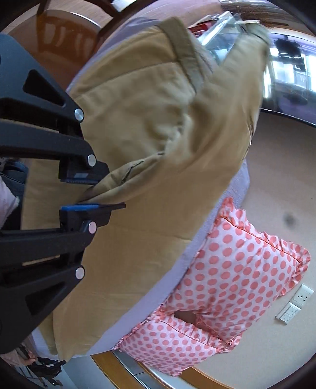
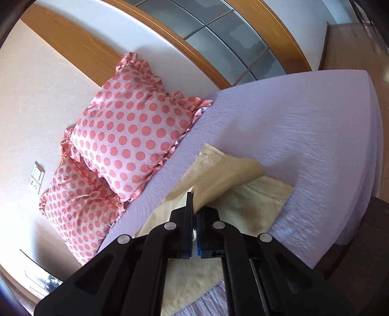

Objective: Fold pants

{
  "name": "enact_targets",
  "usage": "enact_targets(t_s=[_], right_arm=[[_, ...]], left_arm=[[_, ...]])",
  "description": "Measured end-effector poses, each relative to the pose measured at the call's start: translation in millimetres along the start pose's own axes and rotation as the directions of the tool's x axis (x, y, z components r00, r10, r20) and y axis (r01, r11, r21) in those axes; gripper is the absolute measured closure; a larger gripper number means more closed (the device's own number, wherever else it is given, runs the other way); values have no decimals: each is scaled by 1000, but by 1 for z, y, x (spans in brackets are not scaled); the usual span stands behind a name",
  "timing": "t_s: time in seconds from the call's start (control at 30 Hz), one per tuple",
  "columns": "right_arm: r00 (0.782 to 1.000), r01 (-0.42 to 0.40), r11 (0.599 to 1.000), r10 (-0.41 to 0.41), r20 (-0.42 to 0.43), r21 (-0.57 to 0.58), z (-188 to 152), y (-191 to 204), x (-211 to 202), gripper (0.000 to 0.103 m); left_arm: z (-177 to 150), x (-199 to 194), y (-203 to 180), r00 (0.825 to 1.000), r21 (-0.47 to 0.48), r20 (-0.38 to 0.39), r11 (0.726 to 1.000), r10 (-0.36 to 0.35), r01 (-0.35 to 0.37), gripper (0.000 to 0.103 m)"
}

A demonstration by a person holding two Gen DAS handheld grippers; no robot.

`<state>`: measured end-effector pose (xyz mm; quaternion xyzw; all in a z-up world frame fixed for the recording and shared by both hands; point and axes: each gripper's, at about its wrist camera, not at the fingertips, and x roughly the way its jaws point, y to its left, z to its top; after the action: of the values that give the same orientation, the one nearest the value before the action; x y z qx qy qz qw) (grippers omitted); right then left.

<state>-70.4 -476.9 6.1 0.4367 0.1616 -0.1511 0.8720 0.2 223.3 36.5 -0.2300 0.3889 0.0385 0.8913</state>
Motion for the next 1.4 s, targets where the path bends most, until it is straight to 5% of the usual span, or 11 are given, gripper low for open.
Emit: enact_targets(t_s=[0.43, 0.5, 0.57, 0.6, 0.67, 0.8, 0.9, 1.03, 1.07, 1.27, 1.4], right_arm=[[997, 76, 997, -75, -27, 21, -12, -27, -11, 101], [992, 128, 992, -128, -9, 3, -12, -25, -16, 88], [984, 175, 985, -174, 46, -10, -12, -22, -27, 39], [980, 188, 982, -186, 76, -13, -12, -23, -32, 34], [973, 212, 977, -209, 99, -19, -12, -27, -34, 34], [975, 206, 976, -198, 106, -71, -16, -26, -29, 39], [986, 157, 980, -148, 81, -121, -25, -19, -20, 52], [991, 127, 972, -116, 64, -198, -41, -5, -9, 75], [988, 144, 964, -126, 91, -223, -45, -3, -10, 96], [995, 5, 953, 26, 99, -303, -39, 39, -2, 98], [971, -223, 880, 240, -13, -419, -62, 121, 9, 98]], left_arm=[[-34, -14, 32, 995, -40, 22, 995, -95, 96, 86], [-37, -18, 35, 993, -47, 37, 993, -108, 110, 80], [-39, -27, 39, 994, -36, 78, 996, -83, 86, 66], [-38, -32, 40, 993, -35, 103, 997, -58, 62, 61], [-36, -42, 48, 988, -55, 155, 998, 2, 6, 43], [-31, -52, 73, 980, -142, 194, 990, 48, -20, 43], [-33, -51, 82, 979, -179, 196, 984, 53, -18, 43], [-36, -48, 85, 982, -184, 187, 983, 36, -1, 43], [-38, -48, 84, 981, -181, 190, 984, 28, 7, 42], [-40, -52, 76, 977, -140, 212, 989, -18, 49, 34], [-43, -52, 72, 977, -115, 211, 991, -42, 68, 29]])
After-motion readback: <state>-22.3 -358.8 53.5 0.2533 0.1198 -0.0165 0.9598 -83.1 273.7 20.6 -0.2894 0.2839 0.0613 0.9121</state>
